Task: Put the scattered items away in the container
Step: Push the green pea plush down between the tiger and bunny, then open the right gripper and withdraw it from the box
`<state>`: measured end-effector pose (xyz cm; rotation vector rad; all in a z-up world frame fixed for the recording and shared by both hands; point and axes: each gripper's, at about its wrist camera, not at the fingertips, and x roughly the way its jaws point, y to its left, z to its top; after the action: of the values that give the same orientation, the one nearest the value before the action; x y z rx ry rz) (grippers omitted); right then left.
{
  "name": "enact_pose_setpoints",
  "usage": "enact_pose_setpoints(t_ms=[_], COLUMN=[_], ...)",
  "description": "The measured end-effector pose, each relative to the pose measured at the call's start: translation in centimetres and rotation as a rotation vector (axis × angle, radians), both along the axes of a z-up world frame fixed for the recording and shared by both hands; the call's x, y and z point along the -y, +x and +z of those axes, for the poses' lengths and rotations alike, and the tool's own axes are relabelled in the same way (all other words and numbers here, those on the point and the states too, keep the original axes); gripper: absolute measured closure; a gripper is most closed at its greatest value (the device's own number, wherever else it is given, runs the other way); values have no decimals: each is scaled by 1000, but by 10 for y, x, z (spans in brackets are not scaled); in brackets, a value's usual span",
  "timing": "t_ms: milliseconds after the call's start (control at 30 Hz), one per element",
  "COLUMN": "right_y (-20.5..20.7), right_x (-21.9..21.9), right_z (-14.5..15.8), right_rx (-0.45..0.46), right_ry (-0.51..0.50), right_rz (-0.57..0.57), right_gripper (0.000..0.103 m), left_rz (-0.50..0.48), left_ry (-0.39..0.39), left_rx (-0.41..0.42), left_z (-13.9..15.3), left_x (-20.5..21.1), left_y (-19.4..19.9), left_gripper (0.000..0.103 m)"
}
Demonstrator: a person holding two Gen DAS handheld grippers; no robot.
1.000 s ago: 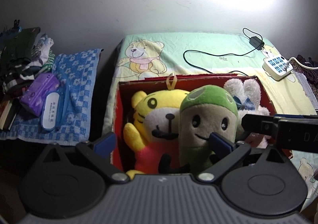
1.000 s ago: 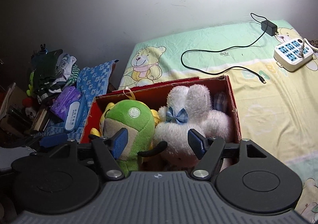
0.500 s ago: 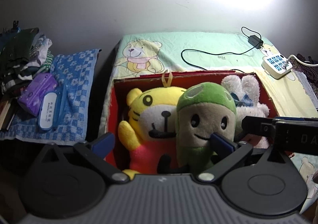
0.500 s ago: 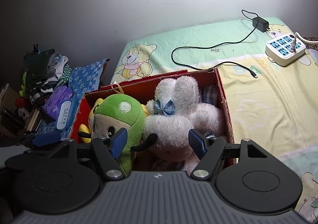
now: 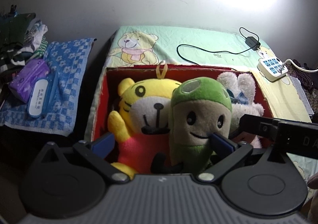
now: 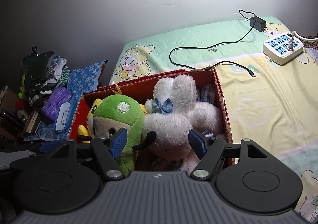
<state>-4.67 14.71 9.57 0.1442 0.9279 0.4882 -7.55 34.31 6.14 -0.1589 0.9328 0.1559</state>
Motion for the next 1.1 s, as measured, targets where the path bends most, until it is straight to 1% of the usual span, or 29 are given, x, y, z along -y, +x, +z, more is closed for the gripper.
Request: enact_pose_setpoints(t_ms=[267,500,667,800,867,933,1100], right_y=[-3,-5,-9,-12,-14,-15,-19], right_x=[4,6,6,5,5,6,6], right_z=[5,9,11,8,7,7,8], right_rx=[49,77,94,106,106,106,114], right_ry=[-33,-73,-109,-140,-151,-155,-157], right_rz=[-6,-14,-20,-17,-19,-19,0], right_gripper=[32,31,30,29,28,28,26], left_rz=[28,38,60,54,55,56,71], left_ry=[2,71,146,146,162,179,189], left_rx=[-16,-27,-43,-50,-46,-45,-43], left_z=[5,18,23,19,18,17,18], left_x=[-1,6,8,10,13,17,24], left_y=[-1,-8,-13,-17,-19,-21,-27], left_gripper=[0,1,1,1,1,2,2])
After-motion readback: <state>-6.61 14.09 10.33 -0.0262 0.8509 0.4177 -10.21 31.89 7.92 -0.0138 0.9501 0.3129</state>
